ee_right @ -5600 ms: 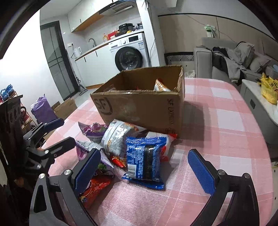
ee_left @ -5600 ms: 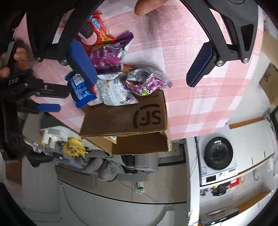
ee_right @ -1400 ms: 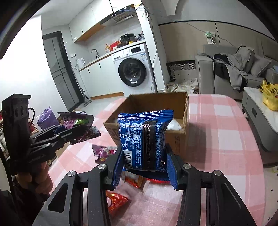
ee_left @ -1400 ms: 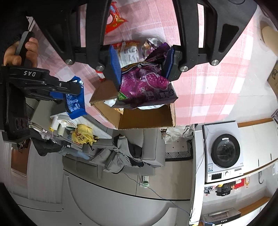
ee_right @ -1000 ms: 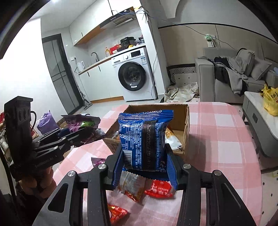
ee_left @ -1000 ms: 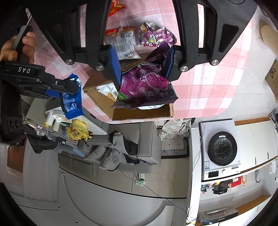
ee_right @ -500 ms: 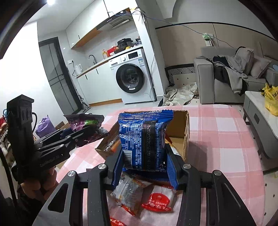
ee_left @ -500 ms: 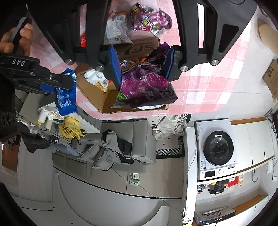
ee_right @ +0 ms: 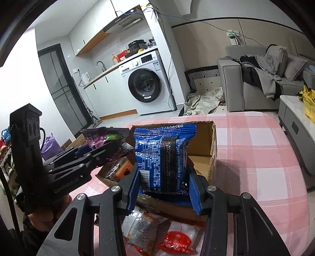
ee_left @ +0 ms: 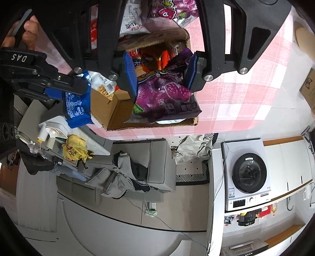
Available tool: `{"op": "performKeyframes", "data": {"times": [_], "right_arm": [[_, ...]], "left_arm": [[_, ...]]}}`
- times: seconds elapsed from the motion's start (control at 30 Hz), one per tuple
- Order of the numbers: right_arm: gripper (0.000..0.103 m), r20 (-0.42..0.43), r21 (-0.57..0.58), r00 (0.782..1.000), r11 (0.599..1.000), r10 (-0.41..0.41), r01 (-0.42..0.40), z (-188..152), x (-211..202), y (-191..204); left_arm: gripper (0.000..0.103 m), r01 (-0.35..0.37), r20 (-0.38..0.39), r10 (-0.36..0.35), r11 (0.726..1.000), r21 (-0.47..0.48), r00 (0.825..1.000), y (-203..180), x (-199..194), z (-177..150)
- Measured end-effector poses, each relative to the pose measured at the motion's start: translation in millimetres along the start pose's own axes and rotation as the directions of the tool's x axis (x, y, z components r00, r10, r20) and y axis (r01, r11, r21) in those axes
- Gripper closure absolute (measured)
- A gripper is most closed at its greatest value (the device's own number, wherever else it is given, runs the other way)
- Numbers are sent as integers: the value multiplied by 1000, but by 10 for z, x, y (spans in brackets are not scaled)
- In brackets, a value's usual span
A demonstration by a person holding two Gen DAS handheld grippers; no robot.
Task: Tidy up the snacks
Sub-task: 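Carry both held snacks over the cardboard box and open both tools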
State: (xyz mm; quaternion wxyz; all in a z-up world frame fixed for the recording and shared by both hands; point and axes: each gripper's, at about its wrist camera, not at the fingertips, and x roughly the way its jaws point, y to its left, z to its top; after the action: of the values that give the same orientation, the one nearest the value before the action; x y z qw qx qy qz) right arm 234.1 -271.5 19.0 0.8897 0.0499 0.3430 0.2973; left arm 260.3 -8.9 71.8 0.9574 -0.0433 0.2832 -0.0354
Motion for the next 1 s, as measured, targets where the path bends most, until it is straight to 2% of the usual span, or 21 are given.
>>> {"op": "performKeyframes", "data": {"times": [0.53,1.0], "right_arm": [[58,-51,-16,999,1000,-20,19,23,424,-27],[56,-60,-55,997,998,-40,37,71,515,43]], "left_arm": [[62,-9,-44,11,1000,29,999,-77,605,-184],[62,-1,-50,2,1000,29,999,-86,653,-318]]}}
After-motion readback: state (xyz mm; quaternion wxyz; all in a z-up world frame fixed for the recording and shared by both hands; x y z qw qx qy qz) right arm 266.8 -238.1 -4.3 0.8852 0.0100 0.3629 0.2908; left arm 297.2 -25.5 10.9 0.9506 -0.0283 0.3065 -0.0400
